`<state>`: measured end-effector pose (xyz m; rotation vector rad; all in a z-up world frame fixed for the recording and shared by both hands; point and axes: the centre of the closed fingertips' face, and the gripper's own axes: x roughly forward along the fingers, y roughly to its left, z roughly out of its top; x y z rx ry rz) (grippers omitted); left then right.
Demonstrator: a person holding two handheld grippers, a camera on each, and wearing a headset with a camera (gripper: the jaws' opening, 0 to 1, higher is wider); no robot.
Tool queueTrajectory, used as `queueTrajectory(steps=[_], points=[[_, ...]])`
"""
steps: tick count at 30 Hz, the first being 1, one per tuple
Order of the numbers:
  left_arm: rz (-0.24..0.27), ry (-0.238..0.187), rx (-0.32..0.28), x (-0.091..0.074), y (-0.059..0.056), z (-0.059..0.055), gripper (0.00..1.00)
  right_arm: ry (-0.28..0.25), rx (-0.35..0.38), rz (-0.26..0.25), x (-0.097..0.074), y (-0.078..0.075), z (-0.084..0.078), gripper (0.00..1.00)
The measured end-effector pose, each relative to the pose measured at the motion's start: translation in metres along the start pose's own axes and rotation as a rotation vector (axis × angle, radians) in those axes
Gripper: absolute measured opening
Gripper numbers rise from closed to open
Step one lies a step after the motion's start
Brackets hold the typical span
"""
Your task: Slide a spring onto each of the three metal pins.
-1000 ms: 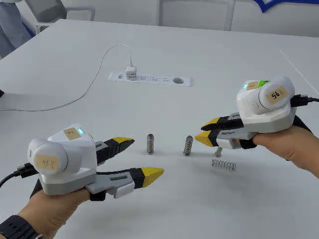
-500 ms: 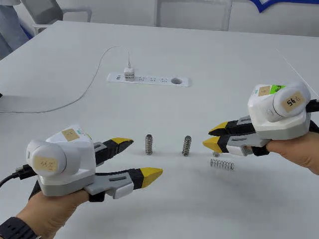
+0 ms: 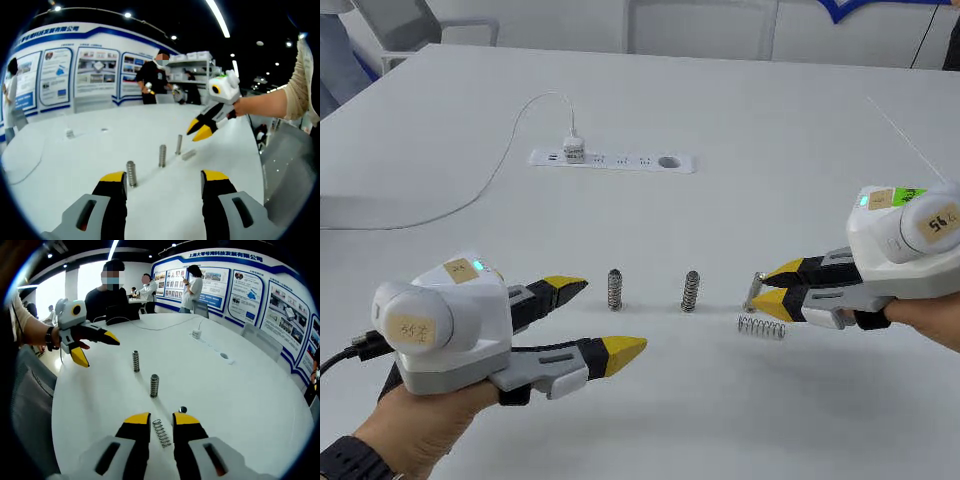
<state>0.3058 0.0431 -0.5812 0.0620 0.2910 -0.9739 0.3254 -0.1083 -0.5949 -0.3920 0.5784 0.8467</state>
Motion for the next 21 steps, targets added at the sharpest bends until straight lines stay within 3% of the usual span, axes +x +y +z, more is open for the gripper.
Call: queueTrajectory(steps=[21], points=[[0.002,0.008,-0.001,0.001,0.0,-0.001,0.6,0.062,0.053,0.043,0.008,-0.006,-0.046,0.19]])
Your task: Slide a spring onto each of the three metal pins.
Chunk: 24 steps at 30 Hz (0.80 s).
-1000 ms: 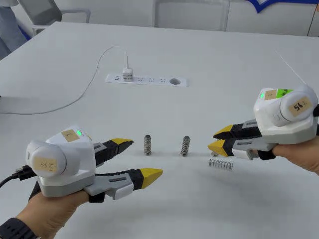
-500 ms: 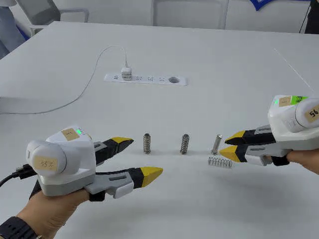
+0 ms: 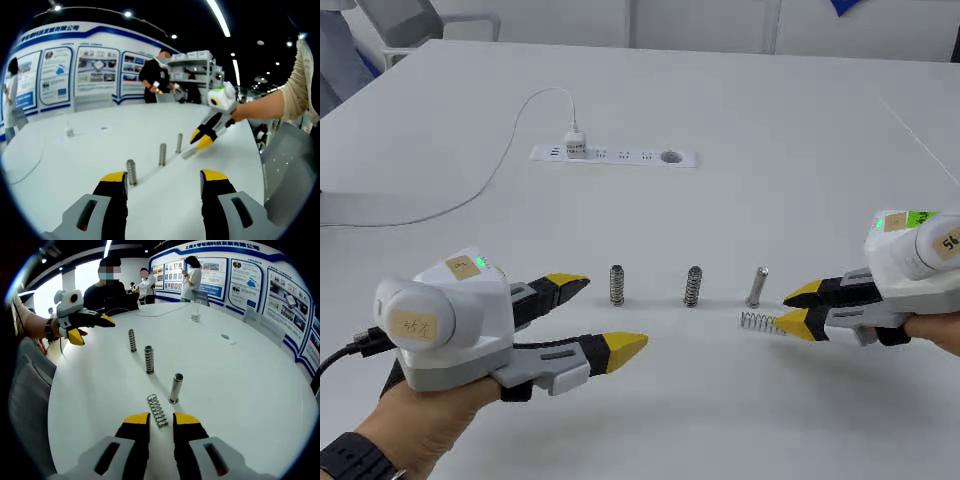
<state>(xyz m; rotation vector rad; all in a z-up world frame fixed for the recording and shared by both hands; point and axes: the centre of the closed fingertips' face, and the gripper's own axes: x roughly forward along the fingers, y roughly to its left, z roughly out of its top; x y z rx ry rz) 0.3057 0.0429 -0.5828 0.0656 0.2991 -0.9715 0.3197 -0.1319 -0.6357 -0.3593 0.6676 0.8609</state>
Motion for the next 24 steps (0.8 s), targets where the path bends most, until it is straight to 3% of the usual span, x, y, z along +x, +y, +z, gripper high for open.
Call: queueTrajectory(steps=[7,24], points=[[0.001,0.004,0.002,0.0,0.0,-0.001,0.59,0.021,0.006,0.009,0.004,0.001,-0.011,0.19],[0.004,0.011,-0.003,-0.001,0.001,-0.003,0.58,0.03,0.0,0.034,0.013,0.002,-0.015,0.15]])
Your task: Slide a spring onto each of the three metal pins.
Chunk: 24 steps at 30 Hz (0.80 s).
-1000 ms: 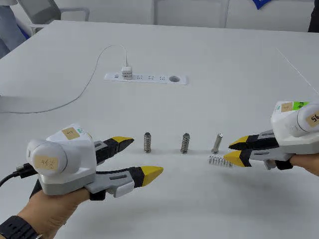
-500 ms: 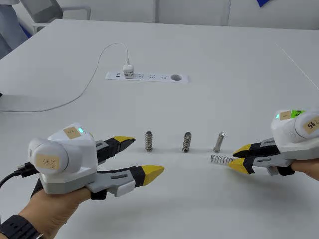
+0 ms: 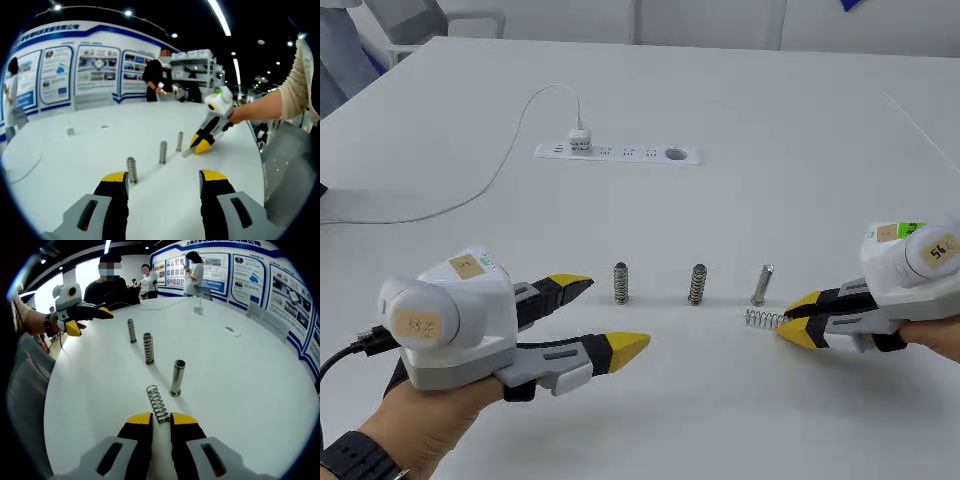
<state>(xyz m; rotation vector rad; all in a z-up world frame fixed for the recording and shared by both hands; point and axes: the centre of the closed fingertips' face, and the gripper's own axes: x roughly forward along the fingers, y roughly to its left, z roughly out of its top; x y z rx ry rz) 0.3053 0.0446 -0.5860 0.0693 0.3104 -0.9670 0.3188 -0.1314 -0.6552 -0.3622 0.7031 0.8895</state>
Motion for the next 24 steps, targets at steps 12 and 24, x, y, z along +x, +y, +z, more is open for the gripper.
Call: queueTrajectory(steps=[12,24], points=[[-0.014,0.008,0.002,0.001,-0.006,-0.003,0.57,-0.002,-0.006,0.0,-0.003,0.002,0.001,0.11],[-0.066,0.02,0.021,0.009,-0.022,-0.005,0.53,-0.004,-0.03,0.011,-0.014,0.011,0.011,0.11]])
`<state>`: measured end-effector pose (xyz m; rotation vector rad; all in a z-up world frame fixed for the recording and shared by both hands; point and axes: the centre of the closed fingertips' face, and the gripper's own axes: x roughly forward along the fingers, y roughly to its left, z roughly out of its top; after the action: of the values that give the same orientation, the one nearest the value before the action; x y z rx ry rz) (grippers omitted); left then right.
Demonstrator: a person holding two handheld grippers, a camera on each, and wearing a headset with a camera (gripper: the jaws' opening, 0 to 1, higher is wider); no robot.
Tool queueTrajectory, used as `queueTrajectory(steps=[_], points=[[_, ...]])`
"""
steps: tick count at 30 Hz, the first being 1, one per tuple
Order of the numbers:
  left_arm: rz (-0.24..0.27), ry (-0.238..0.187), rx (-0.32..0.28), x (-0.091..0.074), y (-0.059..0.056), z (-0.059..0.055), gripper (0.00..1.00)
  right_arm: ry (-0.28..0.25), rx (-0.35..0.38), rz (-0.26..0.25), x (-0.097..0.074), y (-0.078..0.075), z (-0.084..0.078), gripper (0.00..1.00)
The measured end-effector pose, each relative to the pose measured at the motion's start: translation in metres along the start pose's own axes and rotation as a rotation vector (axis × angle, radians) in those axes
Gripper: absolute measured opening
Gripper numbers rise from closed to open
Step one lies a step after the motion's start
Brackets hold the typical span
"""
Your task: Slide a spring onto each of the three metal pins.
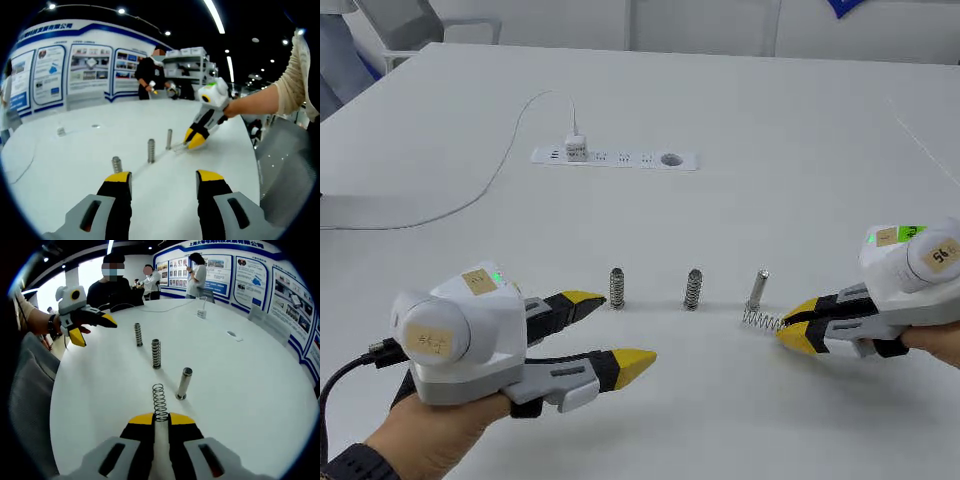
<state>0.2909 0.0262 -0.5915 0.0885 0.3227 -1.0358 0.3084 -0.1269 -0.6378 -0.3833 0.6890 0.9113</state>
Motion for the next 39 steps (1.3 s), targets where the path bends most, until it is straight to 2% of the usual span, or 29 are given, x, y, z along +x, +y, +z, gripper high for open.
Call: queueTrajectory(steps=[26,39], points=[[-0.107,0.002,0.089,0.031,-0.026,0.015,0.49,-0.01,-0.194,0.105,-0.012,0.042,0.057,0.11],[-0.143,0.002,0.117,0.035,-0.035,0.018,0.45,0.006,-0.266,0.177,-0.011,0.064,0.07,0.11]])
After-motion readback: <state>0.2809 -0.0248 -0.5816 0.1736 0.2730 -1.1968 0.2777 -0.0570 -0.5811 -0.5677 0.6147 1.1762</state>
